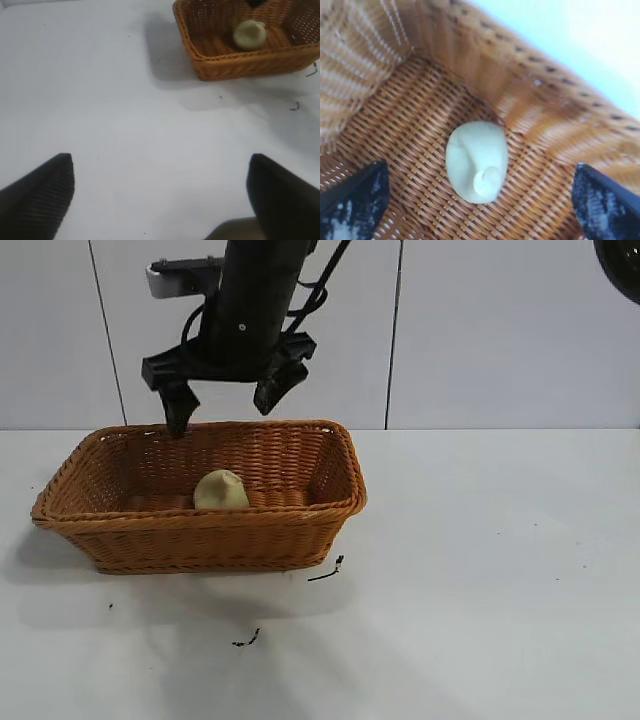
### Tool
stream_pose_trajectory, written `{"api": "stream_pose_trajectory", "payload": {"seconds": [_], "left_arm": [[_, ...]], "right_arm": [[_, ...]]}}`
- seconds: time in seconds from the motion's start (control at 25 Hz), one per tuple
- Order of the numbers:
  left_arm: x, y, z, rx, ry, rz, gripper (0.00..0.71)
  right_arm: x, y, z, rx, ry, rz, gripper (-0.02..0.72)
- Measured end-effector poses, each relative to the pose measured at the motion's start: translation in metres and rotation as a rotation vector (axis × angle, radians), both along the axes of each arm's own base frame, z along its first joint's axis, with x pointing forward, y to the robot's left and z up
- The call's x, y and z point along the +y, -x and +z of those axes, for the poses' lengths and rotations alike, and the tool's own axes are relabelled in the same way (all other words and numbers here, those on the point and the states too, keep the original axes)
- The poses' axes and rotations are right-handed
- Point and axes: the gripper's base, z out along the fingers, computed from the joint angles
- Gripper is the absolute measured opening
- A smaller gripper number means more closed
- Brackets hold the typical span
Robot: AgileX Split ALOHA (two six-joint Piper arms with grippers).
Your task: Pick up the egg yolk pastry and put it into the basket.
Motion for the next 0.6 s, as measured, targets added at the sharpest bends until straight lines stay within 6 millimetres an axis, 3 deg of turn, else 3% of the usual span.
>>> {"api": "stream_pose_trajectory", "payload": {"seconds": [0.08,0.24,0.44,0.6], "left_arm": [[0.000,0.000,0.000,0.000,0.000,0.000,0.696],[0.000,0.000,0.000,0.000,0.000,0.000,0.696],[0.000,0.000,0.000,0.000,0.000,0.000,0.696],[0.000,0.000,0.000,0.000,0.000,0.000,0.696]], "right_arm": [[-0.014,-0.011,0.009,-0.021,-0.014,-0.034,0.693],[-0.065,-0.040,0.013,-0.017,-0.011,-0.142,0.693],[-0.151,-0.074,0.012,0.007,0.012,-0.316,0.693],[-0.212,-0.087,0.010,0.037,0.028,-0.433,0.693]]}}
